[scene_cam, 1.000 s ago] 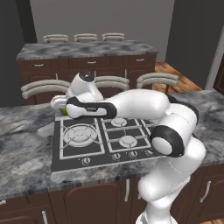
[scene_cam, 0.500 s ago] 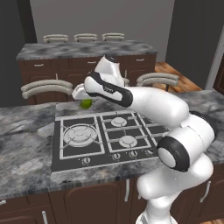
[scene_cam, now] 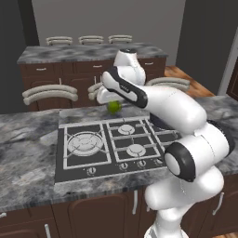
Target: Turn on the burner for the pot on the stove. Wait thirty seconds for the pot to heat up. Then add the lime to the pot.
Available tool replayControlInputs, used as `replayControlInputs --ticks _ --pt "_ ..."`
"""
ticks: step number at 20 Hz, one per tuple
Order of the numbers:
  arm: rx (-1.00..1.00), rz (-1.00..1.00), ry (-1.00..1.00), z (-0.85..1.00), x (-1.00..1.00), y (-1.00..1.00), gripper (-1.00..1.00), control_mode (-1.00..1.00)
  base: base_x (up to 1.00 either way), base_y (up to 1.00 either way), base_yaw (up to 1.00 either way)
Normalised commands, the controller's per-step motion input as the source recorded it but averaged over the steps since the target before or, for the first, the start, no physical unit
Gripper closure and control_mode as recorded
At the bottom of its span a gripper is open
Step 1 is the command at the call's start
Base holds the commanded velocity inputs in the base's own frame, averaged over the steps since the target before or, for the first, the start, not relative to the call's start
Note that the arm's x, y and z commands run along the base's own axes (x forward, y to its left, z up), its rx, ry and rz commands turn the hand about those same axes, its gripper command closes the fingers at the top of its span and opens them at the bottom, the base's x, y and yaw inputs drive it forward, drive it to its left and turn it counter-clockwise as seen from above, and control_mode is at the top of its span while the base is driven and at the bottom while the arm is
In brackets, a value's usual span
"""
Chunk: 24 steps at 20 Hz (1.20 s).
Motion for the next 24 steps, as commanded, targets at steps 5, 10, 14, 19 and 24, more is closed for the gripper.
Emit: replayControlInputs --ticks 5,10,14,19,24 --pt "-0.03 0.00 0.02 0.00 -0.07 -1.00 1.00 -1.00 0.00 0.00 0.00" --pt "-0.01 0.00 0.09 -0.11 0.01 -1.00 1.00 -1.00 0.00 0.00 0.00" --pt "0.00 0.00 0.08 -0.18 0.03 -1.00 1.00 -1.00 0.00 0.00 0.00" --pt "-0.02 0.00 0.09 -0.02 0.16 -1.00 1.00 -1.00 0.00 0.00 0.00" --pt "-0.01 0.00 0.07 0.25 0.17 -0.66 1.00 -1.00 0.00 0.00 0.00"
